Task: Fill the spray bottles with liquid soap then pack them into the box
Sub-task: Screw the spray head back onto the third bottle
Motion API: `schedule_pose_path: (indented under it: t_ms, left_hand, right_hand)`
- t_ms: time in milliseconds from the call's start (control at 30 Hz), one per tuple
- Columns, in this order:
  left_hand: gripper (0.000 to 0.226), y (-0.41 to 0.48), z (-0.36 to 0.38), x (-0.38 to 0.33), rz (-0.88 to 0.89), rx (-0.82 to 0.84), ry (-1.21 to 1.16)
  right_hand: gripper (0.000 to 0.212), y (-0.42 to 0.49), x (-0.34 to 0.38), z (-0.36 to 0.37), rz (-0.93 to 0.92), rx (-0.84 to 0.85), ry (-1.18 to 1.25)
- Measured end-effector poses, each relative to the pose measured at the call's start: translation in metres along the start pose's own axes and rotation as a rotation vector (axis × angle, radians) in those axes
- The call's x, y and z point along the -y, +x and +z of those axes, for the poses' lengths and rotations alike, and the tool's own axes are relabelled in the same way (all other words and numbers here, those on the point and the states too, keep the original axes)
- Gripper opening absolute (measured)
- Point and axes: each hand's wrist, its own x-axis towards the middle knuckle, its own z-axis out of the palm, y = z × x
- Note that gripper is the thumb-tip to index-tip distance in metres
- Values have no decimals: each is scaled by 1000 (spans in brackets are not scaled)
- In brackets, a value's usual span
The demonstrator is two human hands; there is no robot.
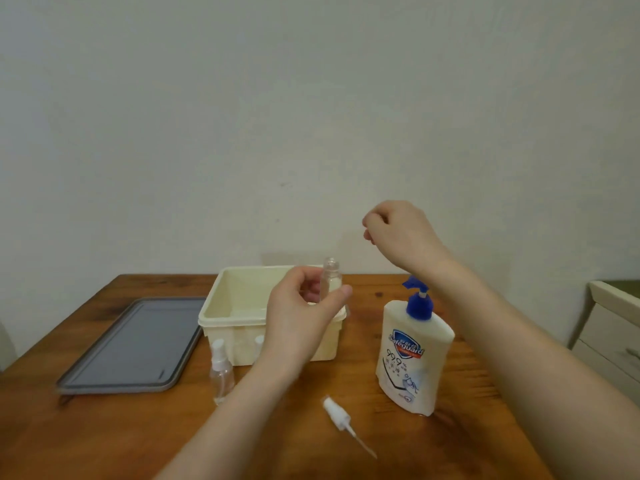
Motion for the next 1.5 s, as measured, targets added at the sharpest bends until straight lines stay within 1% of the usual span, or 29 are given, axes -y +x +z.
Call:
schedule_pose_path:
  t_ms: [67, 133, 167, 200, 300, 367, 433, 467, 533, 600, 700, 767, 900, 1000, 1100, 1200, 1367, 1500]
  left_hand:
    - [22, -3, -17, -4, 6, -31, 21]
    - [23, -6, -32, -5, 21, -57, 42]
    - [23, -7, -38, -5, 28, -67, 46]
    - [24, -8, -45, -4, 28, -76, 51]
    - [26, -12, -56, -5, 25, -95, 64]
    - [26, -14, -61, -6, 30, -99, 83]
    - [26, -15, -66, -8, 40, -103, 92]
    - [25, -15, -68, -8, 46, -108, 90]
    - [24, -16, -71, -10, 49, -115, 85]
    - [24, -16, -75, -11, 53, -117, 81]
    - [23, -17, -80, -12, 55, -114, 79]
    - [22, -18, -83, -12, 56, -114, 75]
    - [20, -21, -85, -17, 62, -111, 57]
    - [22, -22, -86, -21, 70, -109, 35]
    - [21, -24, -87, -24, 75, -103, 17]
    - [20, -25, -87, -26, 78, -96, 6]
    - [18, -27, -86, -29, 84, -84, -2]
    - [18, -28, -86, -32, 86, -86, -15]
  right_hand:
    - [32, -11, 10, 4, -65, -28, -6]
    - [32, -26, 15, 14, -105, 5, -31]
    - [31, -34, 13, 22, -113, 73, -73]
    - [29, -43, 10, 32, -108, 187, -135]
    - [23, -67, -6, 63, -40, 608, -340]
    - [27, -82, -17, 81, 35, 829, -403]
    - [33, -93, -26, 95, 119, 947, -441]
    - [34, -97, -30, 102, 154, 974, -452]
    - [29, -102, -35, 110, 210, 988, -449]
    - [26, -104, -37, 115, 228, 977, -454]
    - [27, -103, -32, 116, 220, 952, -413]
    - [30, -97, -24, 114, 189, 885, -354]
    - [32, -77, -1, 100, 112, 686, -143]
    - [29, -61, 21, 82, 60, 481, 38]
    - [23, -44, 51, 55, -18, 283, 268]
    - [20, -33, 81, 23, -111, 162, 433]
    - [19, -30, 125, -25, -272, 56, 538]
    - [15, -34, 140, -40, -330, 59, 556]
